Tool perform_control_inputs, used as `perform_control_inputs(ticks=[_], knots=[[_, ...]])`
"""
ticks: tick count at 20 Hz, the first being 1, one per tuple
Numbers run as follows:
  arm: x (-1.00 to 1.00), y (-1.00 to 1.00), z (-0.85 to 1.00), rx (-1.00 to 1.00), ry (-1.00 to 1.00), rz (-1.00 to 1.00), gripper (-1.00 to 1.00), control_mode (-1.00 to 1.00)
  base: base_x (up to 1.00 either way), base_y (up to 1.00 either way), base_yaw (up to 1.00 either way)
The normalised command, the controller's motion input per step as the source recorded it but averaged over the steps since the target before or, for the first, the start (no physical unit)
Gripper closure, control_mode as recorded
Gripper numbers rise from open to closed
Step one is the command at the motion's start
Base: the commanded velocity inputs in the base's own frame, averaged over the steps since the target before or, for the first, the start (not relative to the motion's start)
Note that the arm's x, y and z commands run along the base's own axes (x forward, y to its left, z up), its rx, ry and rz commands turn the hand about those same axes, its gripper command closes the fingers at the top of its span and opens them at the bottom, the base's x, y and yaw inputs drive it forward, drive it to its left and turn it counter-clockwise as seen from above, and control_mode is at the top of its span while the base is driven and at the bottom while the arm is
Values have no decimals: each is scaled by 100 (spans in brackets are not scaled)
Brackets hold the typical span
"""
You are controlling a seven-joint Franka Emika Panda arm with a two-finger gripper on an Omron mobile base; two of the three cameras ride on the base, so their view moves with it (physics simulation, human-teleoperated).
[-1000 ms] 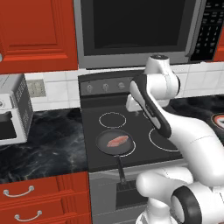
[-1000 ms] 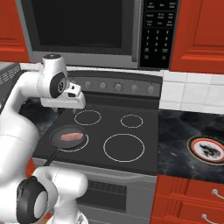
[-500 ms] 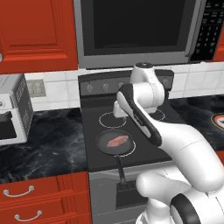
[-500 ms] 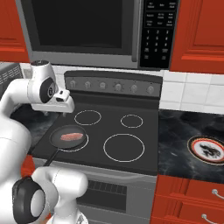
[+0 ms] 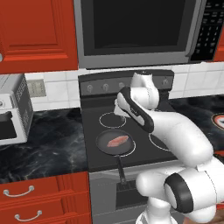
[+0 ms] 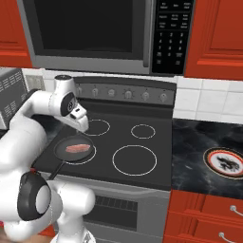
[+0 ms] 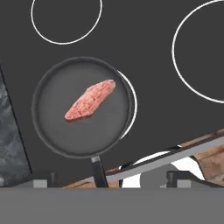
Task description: Place the steak on the plate and place the avocado on the same plate.
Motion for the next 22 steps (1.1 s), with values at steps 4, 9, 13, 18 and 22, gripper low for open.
perform_control_inputs(ticks=[4,9,13,18,22], knots=[[20,0,-49,16,5,-27,-100,-100,0,0,0],[5,2,-32,2,7,-2,-100,-100,0,0,0],[0,8,-35,-3,0,1,-100,-100,0,0,0],[0,17,-38,-6,0,2,-100,-100,0,0,0],[3,26,-24,-5,0,0,-100,-100,0,0,0]])
